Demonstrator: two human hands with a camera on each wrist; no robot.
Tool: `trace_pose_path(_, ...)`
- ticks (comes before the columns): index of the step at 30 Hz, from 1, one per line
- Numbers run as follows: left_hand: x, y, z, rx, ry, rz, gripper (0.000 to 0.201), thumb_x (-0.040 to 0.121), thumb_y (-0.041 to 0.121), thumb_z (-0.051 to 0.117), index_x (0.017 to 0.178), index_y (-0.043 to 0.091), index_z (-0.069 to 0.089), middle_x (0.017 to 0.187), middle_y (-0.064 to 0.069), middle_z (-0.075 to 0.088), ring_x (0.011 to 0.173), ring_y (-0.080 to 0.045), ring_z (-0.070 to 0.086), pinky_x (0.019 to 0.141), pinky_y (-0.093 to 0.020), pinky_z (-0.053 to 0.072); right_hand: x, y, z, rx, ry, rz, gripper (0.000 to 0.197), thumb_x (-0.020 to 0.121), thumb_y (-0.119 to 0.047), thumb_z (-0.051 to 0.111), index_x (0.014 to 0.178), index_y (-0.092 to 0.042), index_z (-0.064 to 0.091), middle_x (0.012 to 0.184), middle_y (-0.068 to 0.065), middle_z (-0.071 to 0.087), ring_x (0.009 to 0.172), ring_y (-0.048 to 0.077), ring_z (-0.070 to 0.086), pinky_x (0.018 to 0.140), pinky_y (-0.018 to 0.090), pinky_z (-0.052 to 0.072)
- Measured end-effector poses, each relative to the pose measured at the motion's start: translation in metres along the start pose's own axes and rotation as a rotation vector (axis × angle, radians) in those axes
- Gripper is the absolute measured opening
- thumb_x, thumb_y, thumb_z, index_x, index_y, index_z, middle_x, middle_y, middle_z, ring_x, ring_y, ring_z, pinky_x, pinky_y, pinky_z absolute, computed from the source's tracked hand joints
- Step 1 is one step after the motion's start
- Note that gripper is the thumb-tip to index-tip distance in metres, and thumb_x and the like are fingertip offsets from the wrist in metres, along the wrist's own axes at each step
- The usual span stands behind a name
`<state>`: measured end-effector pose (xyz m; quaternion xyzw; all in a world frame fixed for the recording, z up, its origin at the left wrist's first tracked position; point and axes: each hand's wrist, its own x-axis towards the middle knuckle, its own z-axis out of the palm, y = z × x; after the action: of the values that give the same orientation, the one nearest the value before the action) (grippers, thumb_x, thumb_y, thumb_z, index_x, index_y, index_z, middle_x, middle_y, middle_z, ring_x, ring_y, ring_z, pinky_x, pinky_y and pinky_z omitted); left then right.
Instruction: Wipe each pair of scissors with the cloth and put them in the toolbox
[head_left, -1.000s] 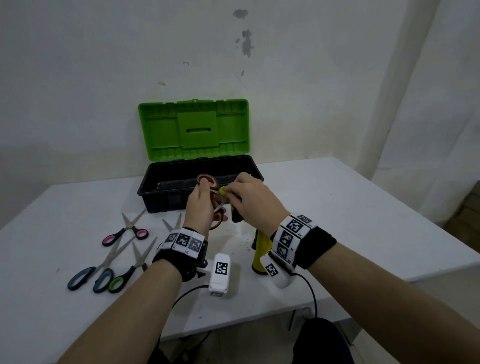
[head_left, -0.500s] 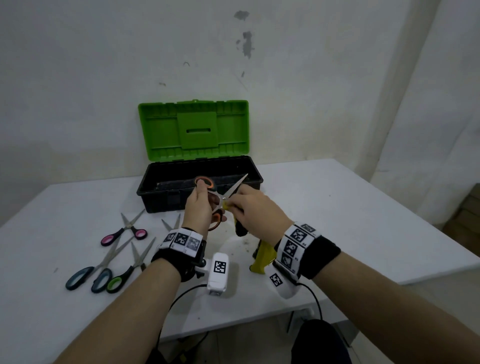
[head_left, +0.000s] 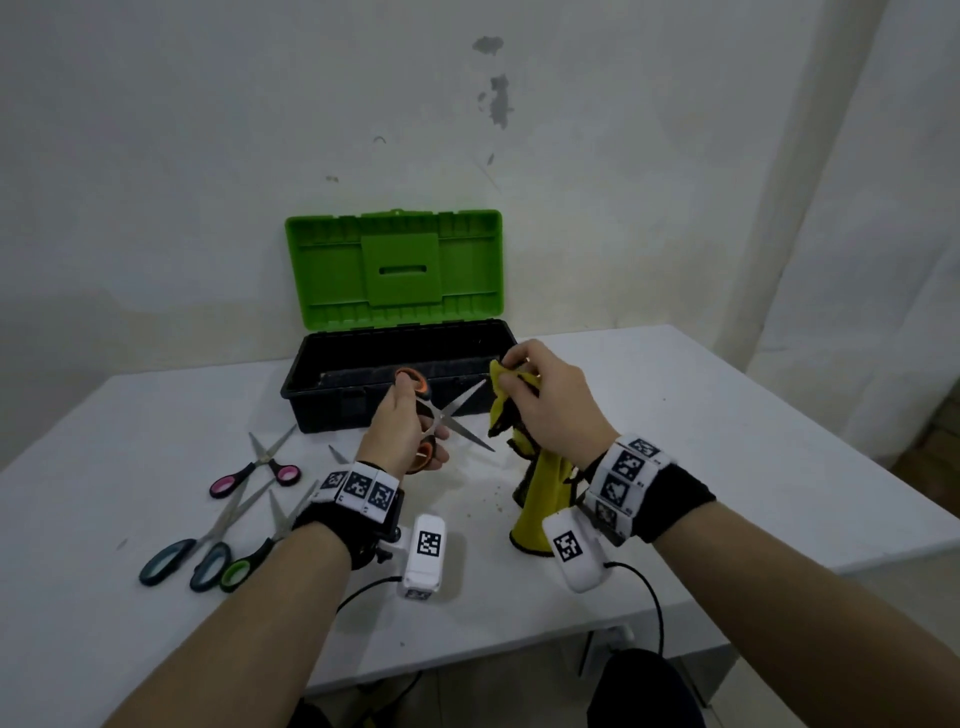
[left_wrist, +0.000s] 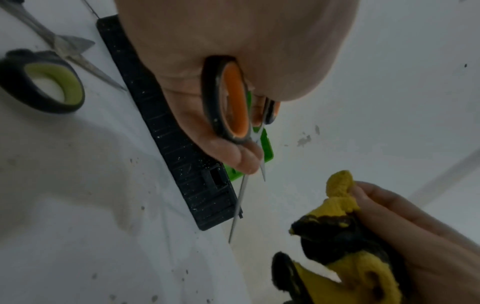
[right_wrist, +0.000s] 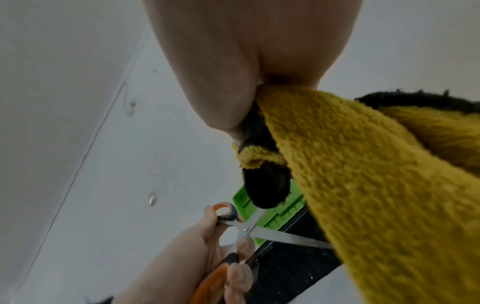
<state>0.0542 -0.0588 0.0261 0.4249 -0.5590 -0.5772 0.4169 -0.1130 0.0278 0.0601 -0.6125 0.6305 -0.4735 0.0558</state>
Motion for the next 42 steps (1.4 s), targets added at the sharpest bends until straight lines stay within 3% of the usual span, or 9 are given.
trace_pose_path(4, 0.003, 0.0, 0.0, -0.002, -0.143, 0.046, 0.034, 0.106, 0.041, 0.035, 0.098, 0.011, 0.051, 0.073, -0.01, 0.052, 0.047, -0.019, 0.045, 0.047, -0.026, 0.036, 0.007, 0.008, -0.006, 0.137, 0.012, 0.127, 0.011, 0.099, -0.026, 0.049, 0.094, -0.031, 0.057, 0.065, -0.009, 0.053, 0.047, 0.004, 0.042, 0.049, 0.022, 0.034)
trace_pose_path(6, 0.004, -0.002, -0.002, 0.064, -0.188, 0.123, 0.019, 0.105, 0.025, 0.046, 0.096, 0.01, 0.052, 0.076, -0.009, 0.05, 0.05, -0.016, 0.043, 0.049, -0.025, 0.035, 0.01, 0.011, -0.007, 0.226, 0.031, 0.213, 0.012, 0.097, -0.03, 0.051, 0.091, -0.03, 0.062, 0.067, 0.001, 0.059, 0.05, 0.011, 0.048, 0.047, 0.036, 0.04)
trace_pose_path(9, 0.005, -0.005, -0.007, 0.159, -0.217, 0.196, 0.004, 0.101, 0.012, 0.054, 0.097, 0.011, 0.056, 0.077, -0.005, 0.053, 0.054, -0.013, 0.046, 0.052, -0.023, 0.037, 0.009, 0.013, -0.011, 0.409, 0.047, 0.333, 0.02, 0.086, -0.04, 0.067, 0.092, -0.02, 0.067, 0.086, 0.019, 0.07, 0.064, 0.026, 0.061, 0.067, 0.053, 0.055)
trace_pose_path(12, 0.007, -0.008, -0.01, 0.224, -0.225, 0.237, 0.009, 0.1, 0.009, 0.054, 0.096, 0.014, 0.06, 0.08, -0.007, 0.058, 0.056, -0.011, 0.046, 0.054, -0.021, 0.037, 0.009, 0.017, -0.014, 0.489, -0.014, 0.394, 0.032, 0.075, -0.028, 0.082, 0.098, -0.015, 0.065, 0.093, 0.017, 0.07, 0.069, 0.026, 0.068, 0.069, 0.046, 0.059)
trace_pose_path(17, 0.011, -0.01, -0.013, 0.349, -0.189, 0.296, 0.007, 0.096, 0.016, 0.062, 0.103, 0.017, 0.059, 0.084, -0.008, 0.063, 0.062, -0.01, 0.05, 0.062, -0.024, 0.042, 0.008, 0.023, -0.014, 0.481, -0.055, 0.338, 0.019, 0.085, -0.017, 0.073, 0.102, -0.015, 0.066, 0.094, 0.013, 0.073, 0.08, 0.029, 0.071, 0.076, 0.045, 0.06)
trace_pose_path(19, 0.012, -0.011, -0.014, 0.348, -0.181, 0.257, 0.027, 0.092, 0.019, 0.069, 0.112, 0.017, 0.051, 0.088, -0.006, 0.069, 0.065, -0.011, 0.054, 0.066, -0.026, 0.046, 0.007, 0.025, -0.013, 0.449, -0.1, 0.31, 0.016, 0.089, -0.021, 0.068, 0.104, -0.016, 0.066, 0.096, 0.01, 0.073, 0.086, 0.027, 0.071, 0.081, 0.043, 0.058)
trace_pose_path(30, 0.012, -0.013, -0.012, 0.285, -0.287, 0.211, 0.017, 0.085, 0.015, 0.077, 0.096, 0.009, 0.065, 0.079, -0.002, 0.073, 0.061, -0.005, 0.057, 0.053, -0.018, 0.044, 0.0, 0.014, 0.002, -0.024, -0.193, -0.112, 0.012, 0.089, -0.018, 0.067, 0.101, -0.022, 0.067, 0.09, -0.01, 0.067, 0.084, 0.005, 0.062, 0.075, 0.019, 0.049)
trace_pose_path(37, 0.009, -0.013, -0.006, 0.285, -0.297, 0.249, 0.015, 0.087, 0.013, 0.075, 0.094, 0.009, 0.063, 0.073, -0.003, 0.072, 0.059, -0.005, 0.054, 0.053, -0.019, 0.043, -0.005, 0.013, 0.019, -0.179, -0.234, -0.302, 0.016, 0.091, -0.016, 0.063, 0.105, -0.016, 0.071, 0.094, 0.0, 0.064, 0.085, 0.012, 0.059, 0.08, 0.024, 0.048)
trace_pose_path(42, 0.007, -0.012, -0.006, 0.253, -0.258, 0.254, 0.016, 0.086, 0.015, 0.075, 0.093, 0.008, 0.062, 0.081, -0.007, 0.076, 0.062, -0.008, 0.056, 0.052, -0.019, 0.042, 0.006, 0.022, 0.01, -0.289, -0.108, -0.199, 0.018, 0.094, -0.017, 0.058, 0.106, -0.015, 0.072, 0.098, 0.005, 0.062, 0.088, 0.021, 0.059, 0.081, 0.038, 0.05)
